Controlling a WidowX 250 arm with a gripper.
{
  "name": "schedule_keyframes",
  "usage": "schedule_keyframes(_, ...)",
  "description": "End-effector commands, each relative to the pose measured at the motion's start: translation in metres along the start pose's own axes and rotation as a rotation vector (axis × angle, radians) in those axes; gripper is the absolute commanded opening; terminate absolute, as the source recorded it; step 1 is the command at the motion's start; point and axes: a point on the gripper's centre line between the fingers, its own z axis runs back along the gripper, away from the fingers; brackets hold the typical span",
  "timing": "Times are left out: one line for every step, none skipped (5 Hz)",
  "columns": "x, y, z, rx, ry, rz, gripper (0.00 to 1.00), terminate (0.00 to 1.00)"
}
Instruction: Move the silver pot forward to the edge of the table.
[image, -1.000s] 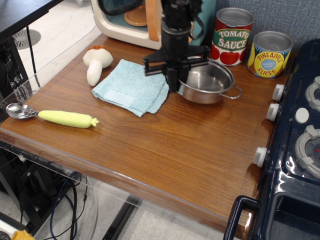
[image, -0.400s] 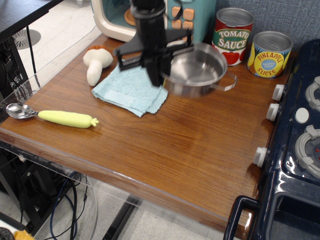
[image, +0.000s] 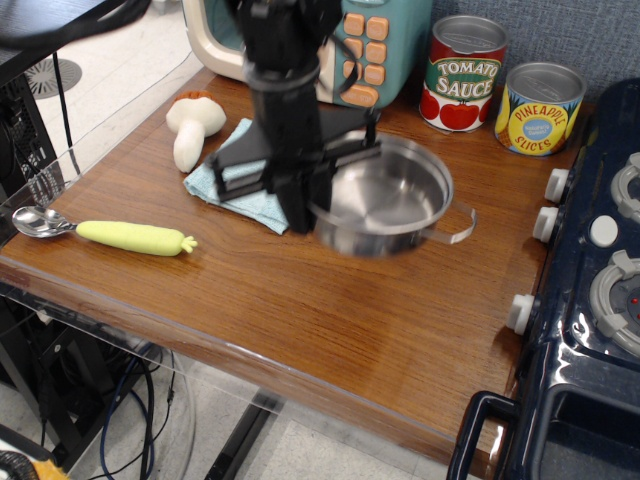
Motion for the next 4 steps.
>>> schedule_keyframes(-0.021,0.011,-0.02,0.062,-0.027,-0.041,0.0,0.0)
schedule_keyframes(-0.029,0.018,-0.038,0.129,-0.021,-0.072,0.0,0.0)
schedule_keyframes(-0.041,0.021,-0.046,0.142,-0.004,-0.125,0.0,0.0)
schedule_keyframes(-0.045,0.024,-0.052,0.169,0.003,-0.152,0.0,0.0)
